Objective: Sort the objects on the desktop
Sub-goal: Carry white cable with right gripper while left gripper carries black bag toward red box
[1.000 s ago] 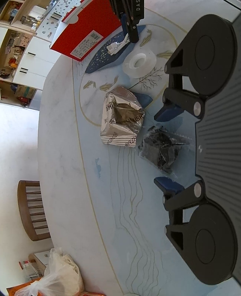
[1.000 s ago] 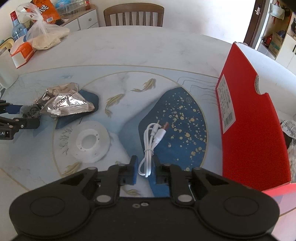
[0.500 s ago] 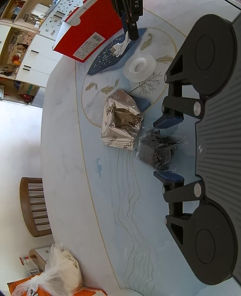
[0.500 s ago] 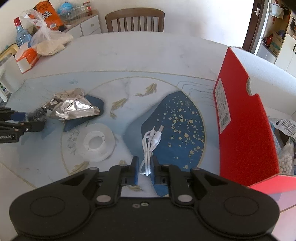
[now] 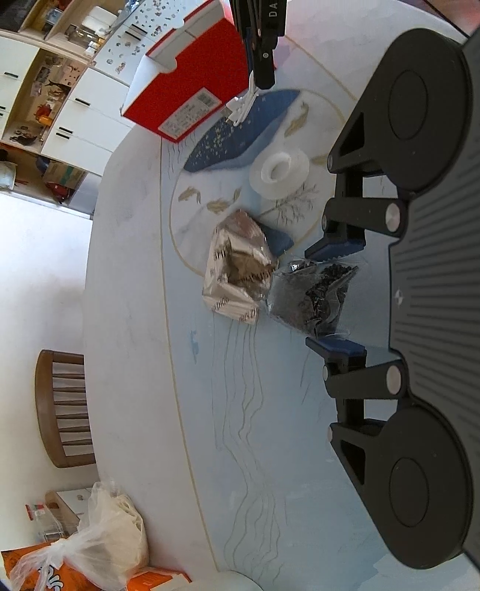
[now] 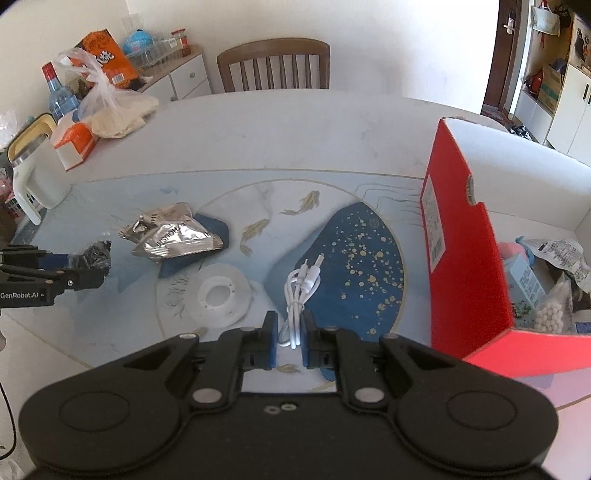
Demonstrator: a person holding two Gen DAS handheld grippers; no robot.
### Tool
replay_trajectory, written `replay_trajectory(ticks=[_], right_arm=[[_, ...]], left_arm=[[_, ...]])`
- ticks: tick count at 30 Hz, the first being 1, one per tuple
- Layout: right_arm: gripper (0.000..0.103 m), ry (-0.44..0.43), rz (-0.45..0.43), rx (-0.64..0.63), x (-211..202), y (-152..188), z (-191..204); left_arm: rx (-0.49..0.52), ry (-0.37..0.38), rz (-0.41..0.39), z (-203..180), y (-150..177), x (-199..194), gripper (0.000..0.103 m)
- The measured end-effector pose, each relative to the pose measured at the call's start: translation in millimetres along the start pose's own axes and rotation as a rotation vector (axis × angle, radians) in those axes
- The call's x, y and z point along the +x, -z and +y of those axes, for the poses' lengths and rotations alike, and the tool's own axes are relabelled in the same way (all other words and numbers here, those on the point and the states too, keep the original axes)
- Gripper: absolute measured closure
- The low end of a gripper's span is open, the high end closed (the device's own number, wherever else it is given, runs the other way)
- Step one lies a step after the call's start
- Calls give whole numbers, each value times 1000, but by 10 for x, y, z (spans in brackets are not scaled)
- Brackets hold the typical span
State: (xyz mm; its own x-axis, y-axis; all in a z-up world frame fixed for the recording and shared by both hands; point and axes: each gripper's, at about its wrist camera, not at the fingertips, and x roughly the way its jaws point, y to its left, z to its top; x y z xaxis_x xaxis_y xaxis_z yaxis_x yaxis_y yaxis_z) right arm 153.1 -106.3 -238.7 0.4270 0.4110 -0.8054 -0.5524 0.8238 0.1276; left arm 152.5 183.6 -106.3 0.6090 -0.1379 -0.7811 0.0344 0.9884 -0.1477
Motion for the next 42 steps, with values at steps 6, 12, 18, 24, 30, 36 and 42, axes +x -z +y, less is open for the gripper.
replay_trajectory(ticks=[6,12,18,24,30,36,42], right_arm=[[92,-19,-23,15,-180,27,-8],[92,-33,-67,37,-405,33,-24],[92,-42,-105,56,-612,33,-77],[92,-28,-133,67,-824,28,-203],[92,-31,-146,81,-976,40,-395],[92,-35,-170,88,-1139,51,-634],[92,-34,-189,92,-1275,59,-924]], left_arm=[[1,21,8,-156,-45,-145,61],[4,54,1,-346,-122,-290,61],[7,94,-9,-535,-228,-441,61],[52,111,-37,-784,-285,-532,61],[69,134,-43,-1027,-327,-552,61],[76,157,-53,-1298,-401,-550,61],[73,180,-69,-1592,-501,-530,61]])
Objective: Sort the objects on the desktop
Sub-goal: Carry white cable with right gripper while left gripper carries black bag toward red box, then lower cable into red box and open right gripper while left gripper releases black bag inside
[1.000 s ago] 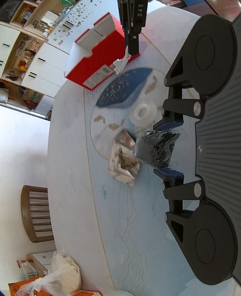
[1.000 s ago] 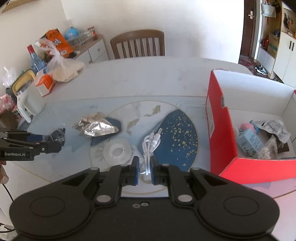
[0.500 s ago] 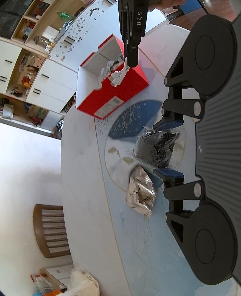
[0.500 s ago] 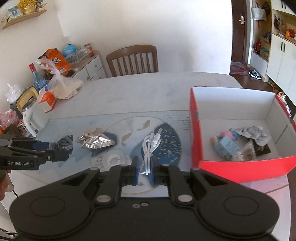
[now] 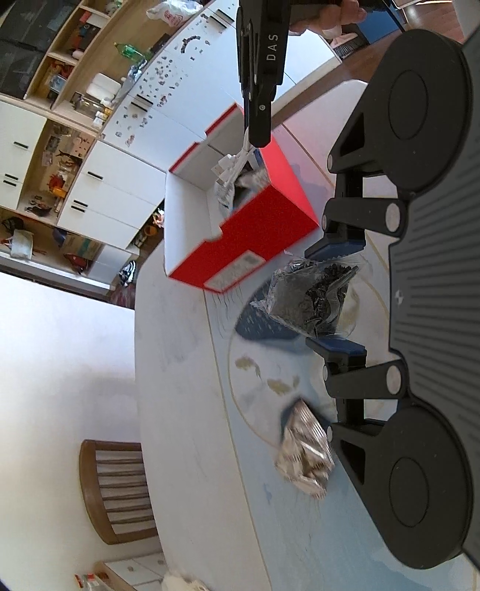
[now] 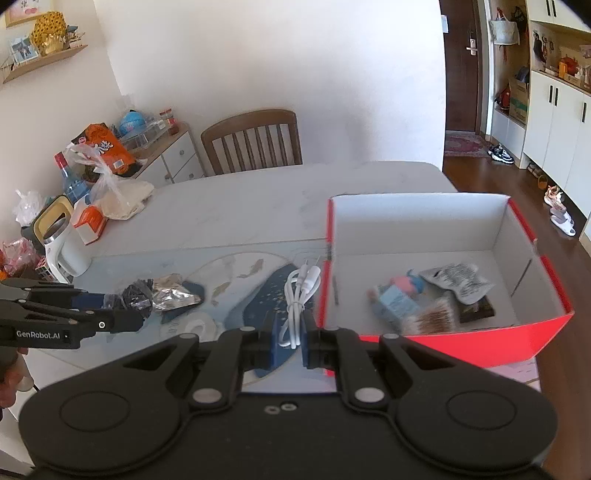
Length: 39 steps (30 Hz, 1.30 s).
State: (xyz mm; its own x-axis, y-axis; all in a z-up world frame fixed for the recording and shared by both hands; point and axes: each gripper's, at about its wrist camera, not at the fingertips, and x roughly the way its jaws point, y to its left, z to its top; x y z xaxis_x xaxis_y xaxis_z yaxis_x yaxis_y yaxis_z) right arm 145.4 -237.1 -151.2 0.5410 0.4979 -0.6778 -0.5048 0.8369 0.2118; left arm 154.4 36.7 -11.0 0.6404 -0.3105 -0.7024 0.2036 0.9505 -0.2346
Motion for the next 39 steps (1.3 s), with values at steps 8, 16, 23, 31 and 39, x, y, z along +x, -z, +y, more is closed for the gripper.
replay_trajectory(ticks=[8,16,23,31,39], right_arm=[[92,-3,-14,-1,-106,-45,-380],[92,-1,-14,-7,-128,-70,-705],[92,20,-5,-10,-109,-91,-946],[92,63,15,-18,41,-127,-1192],[92,92,67,26,306,-166,-1496]], left_arm=[[3,20,-18,-392,-176,177,61],[27,37,-24,-776,-395,455,61],[52,57,-22,-1016,-612,719,61],[89,73,20,-1196,-837,1132,61],[141,36,96,-1265,-987,1673,61]])
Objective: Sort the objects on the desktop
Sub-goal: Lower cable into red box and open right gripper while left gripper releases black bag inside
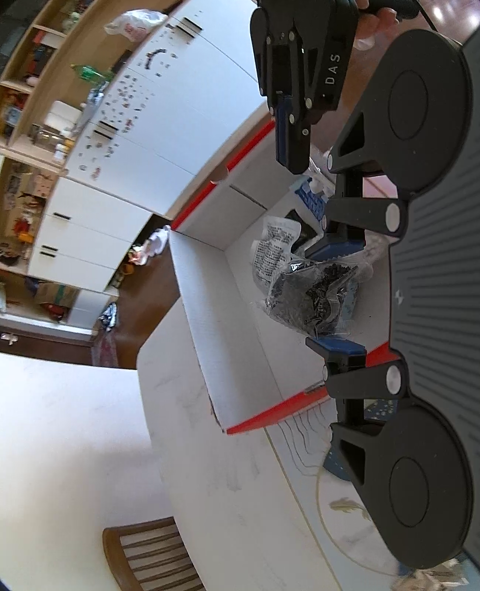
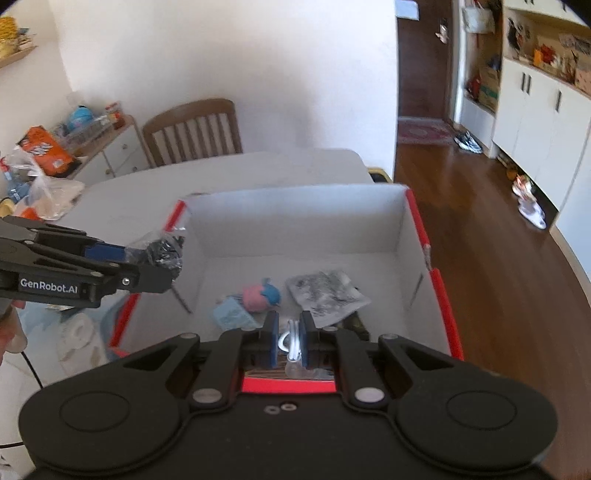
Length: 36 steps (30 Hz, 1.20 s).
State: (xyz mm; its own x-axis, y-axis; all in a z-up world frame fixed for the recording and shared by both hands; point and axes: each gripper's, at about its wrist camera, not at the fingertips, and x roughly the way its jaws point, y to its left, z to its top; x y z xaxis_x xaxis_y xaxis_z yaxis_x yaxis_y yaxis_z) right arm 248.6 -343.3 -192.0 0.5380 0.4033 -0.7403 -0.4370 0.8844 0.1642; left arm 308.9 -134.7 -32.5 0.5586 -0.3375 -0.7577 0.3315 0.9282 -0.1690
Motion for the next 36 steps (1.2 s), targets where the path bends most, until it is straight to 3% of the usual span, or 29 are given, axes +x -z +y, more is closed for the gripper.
replay_trajectory(ticks=[15,36], right_arm=[[92,-4,97,49,422,-26,-171],[91,-18,100,90,639,-150,-216]], left_arm=[[115,-82,114,-2,-256,721,61],[211,-109,249,-133,-368,1221,61]])
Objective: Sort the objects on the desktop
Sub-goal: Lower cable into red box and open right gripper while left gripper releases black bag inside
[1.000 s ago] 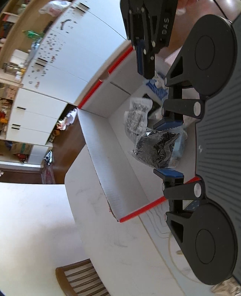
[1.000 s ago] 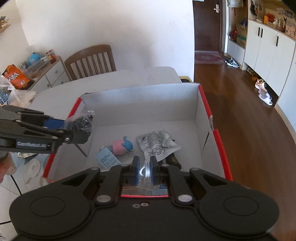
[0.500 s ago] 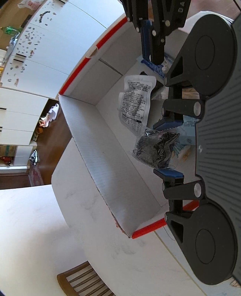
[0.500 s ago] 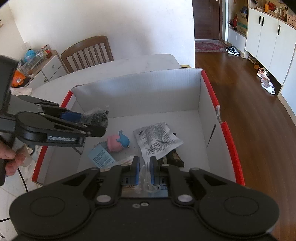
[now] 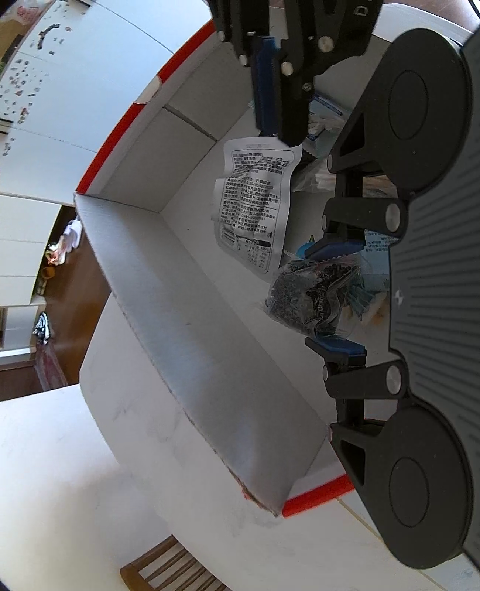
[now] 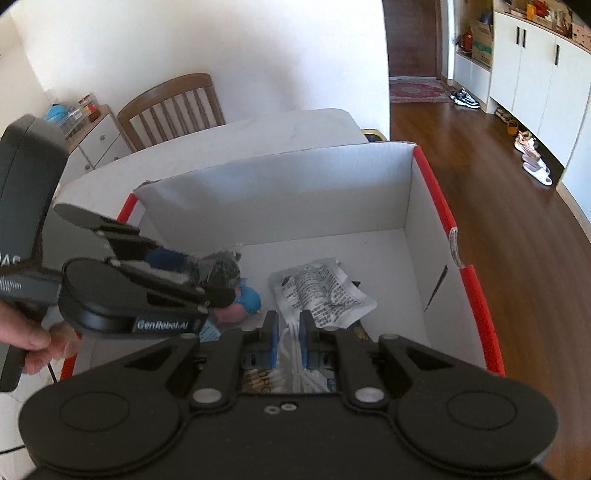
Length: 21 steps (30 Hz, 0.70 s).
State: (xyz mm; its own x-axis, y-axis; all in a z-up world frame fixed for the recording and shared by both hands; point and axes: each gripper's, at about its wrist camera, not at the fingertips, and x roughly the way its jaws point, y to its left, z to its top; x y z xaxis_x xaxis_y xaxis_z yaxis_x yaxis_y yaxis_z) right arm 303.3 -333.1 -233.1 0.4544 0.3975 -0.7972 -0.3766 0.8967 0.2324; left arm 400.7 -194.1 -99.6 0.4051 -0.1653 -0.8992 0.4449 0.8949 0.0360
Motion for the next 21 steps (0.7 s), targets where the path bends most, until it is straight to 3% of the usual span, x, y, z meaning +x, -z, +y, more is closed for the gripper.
replay_trajectory(ticks=[8,11,13,14,21], right_arm=[[78,-23,21,9,3,48,-37],[75,-27,17,6,-32,54,-42],[65,-28,11,2,-65,64,-41],[65,-28,7,-1,-90,71,-41],[58,-37,-16,-21,-267,107,-37]], left_arm=[[-36,16,28,14,-54,27,59],[-57,14,29,23,-57,10,50],[-62,18,18,18,-52,-24,36],[-65,21,10,15,-50,-46,34],[-97,53,-32,6,-39,-205,34]])
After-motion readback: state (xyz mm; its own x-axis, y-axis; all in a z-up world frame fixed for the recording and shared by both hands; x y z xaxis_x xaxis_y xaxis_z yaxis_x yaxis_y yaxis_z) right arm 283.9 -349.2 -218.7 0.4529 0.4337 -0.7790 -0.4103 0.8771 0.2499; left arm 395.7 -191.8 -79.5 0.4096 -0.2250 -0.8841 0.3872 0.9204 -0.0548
